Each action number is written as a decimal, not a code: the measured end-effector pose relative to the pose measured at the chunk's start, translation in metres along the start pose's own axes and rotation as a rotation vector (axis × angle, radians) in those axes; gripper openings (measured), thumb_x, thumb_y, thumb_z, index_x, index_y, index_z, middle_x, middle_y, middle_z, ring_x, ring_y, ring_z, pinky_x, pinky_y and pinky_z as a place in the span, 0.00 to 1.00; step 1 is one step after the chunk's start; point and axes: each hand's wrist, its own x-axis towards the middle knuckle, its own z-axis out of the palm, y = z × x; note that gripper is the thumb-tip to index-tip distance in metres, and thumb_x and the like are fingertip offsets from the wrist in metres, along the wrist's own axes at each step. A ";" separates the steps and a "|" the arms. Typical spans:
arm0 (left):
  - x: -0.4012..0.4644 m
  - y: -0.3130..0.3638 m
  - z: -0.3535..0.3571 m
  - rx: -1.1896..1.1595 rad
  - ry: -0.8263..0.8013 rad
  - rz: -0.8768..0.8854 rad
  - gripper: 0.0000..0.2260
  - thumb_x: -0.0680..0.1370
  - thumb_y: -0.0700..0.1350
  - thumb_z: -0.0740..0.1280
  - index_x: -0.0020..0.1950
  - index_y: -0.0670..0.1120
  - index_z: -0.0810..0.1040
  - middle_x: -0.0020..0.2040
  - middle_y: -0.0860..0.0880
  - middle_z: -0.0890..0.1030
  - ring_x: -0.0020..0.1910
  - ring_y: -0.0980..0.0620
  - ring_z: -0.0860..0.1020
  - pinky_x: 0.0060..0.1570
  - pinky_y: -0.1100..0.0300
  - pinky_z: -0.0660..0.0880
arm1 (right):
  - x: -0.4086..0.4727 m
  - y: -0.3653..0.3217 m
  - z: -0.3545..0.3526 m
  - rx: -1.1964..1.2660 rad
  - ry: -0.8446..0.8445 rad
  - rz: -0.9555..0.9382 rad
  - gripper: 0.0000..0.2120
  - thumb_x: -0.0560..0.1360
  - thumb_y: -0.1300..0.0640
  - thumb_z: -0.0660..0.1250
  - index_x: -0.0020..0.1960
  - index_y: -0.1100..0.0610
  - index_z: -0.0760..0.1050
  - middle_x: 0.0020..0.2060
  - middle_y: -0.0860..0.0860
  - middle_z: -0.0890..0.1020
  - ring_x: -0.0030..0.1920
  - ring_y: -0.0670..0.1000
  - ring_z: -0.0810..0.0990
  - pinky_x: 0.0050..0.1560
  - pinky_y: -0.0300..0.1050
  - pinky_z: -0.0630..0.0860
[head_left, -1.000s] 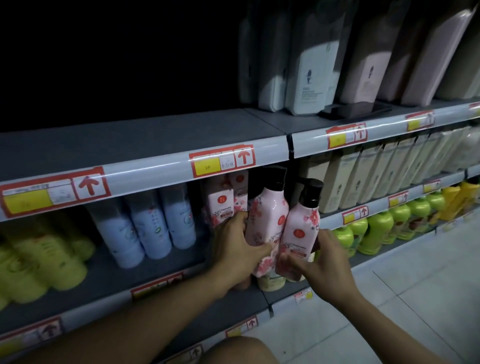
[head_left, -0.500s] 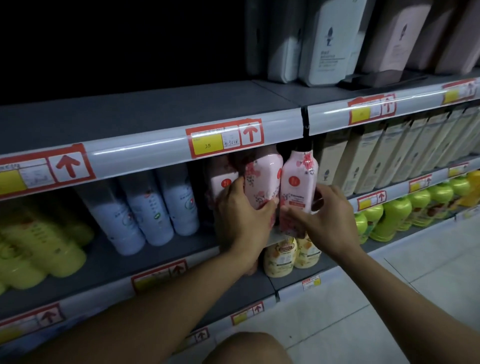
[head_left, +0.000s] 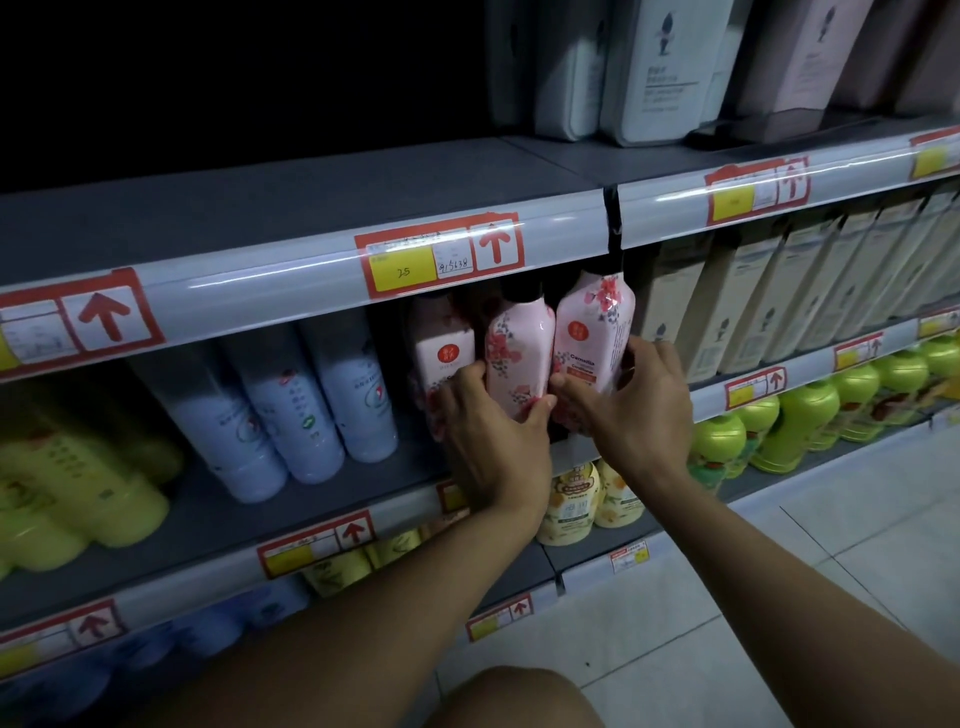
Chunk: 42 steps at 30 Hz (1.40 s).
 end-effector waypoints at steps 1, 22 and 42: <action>-0.001 -0.001 0.002 0.007 0.010 -0.005 0.30 0.67 0.51 0.84 0.64 0.46 0.75 0.64 0.47 0.75 0.62 0.44 0.79 0.57 0.48 0.81 | 0.000 0.000 0.002 0.004 0.001 0.010 0.34 0.65 0.30 0.77 0.60 0.51 0.76 0.54 0.49 0.75 0.51 0.53 0.79 0.45 0.55 0.80; 0.018 -0.009 0.009 -0.006 -0.022 0.012 0.11 0.75 0.43 0.76 0.40 0.48 0.75 0.33 0.54 0.80 0.35 0.52 0.80 0.35 0.57 0.75 | 0.005 -0.005 0.023 0.084 -0.084 -0.008 0.30 0.69 0.42 0.77 0.65 0.55 0.73 0.53 0.52 0.82 0.55 0.56 0.80 0.53 0.59 0.79; 0.010 -0.024 0.004 0.007 -0.102 0.134 0.09 0.78 0.43 0.74 0.55 0.46 0.77 0.50 0.51 0.84 0.50 0.53 0.82 0.49 0.59 0.79 | -0.001 0.001 0.047 0.184 -0.086 -0.050 0.30 0.71 0.52 0.77 0.69 0.54 0.69 0.60 0.52 0.78 0.60 0.57 0.78 0.58 0.60 0.78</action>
